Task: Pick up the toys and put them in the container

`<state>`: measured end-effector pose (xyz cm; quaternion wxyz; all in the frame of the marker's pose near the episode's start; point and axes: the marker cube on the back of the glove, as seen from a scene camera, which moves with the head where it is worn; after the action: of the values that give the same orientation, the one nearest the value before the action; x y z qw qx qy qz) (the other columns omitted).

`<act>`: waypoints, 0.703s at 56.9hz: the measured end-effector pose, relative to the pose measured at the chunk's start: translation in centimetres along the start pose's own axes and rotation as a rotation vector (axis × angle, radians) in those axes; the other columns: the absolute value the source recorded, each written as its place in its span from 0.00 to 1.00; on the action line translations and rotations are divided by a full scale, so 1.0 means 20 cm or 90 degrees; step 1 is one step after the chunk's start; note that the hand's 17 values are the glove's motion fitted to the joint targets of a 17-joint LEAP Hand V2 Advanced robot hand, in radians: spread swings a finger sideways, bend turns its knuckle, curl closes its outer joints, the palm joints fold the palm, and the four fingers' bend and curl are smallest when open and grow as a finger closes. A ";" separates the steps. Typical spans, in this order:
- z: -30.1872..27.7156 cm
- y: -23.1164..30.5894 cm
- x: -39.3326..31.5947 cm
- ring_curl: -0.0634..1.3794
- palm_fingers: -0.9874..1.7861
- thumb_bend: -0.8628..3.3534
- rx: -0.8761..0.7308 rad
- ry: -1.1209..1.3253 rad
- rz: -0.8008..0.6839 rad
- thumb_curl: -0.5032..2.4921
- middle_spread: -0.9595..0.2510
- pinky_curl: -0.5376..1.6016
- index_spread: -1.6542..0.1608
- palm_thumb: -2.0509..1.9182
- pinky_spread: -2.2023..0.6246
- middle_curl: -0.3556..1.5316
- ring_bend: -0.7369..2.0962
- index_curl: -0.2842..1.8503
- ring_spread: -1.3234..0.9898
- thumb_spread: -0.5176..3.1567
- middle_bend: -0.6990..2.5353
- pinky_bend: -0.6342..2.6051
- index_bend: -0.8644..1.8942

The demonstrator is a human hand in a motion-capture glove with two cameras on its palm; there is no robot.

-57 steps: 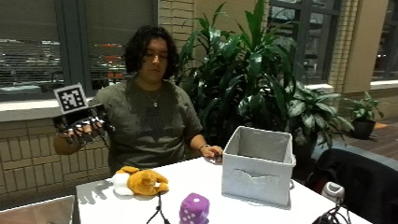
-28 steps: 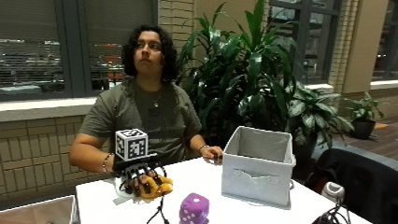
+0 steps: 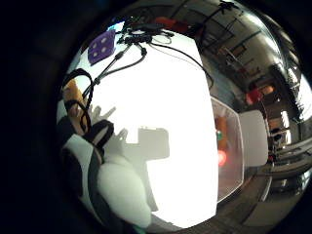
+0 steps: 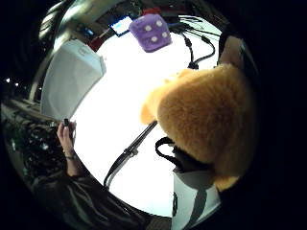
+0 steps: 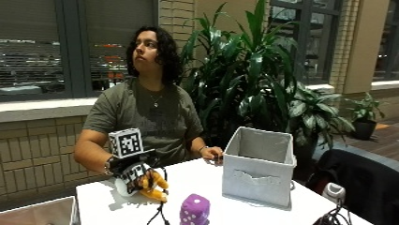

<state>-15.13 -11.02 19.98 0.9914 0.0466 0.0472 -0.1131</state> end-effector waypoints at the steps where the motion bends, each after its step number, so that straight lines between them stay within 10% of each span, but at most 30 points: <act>1: -0.03 -0.01 0.00 0.38 0.80 0.24 0.000 -0.007 -0.005 0.37 0.47 0.45 0.67 0.66 0.63 0.48 0.70 0.21 0.42 0.43 0.47 0.50 0.45; 25: -1.34 -0.55 -0.77 0.41 0.76 0.23 0.182 -0.173 -0.204 0.45 0.45 0.47 0.67 0.66 0.63 0.59 0.73 0.28 0.42 0.37 0.51 0.51 0.53; 40: -1.65 -0.91 -1.58 0.42 0.75 0.23 0.158 -0.218 -0.336 0.49 0.44 0.48 0.67 0.66 0.63 0.63 0.74 0.32 0.42 0.36 0.51 0.52 0.55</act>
<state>-52.60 -18.34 -10.85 0.9082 0.1335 -0.1236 -0.3768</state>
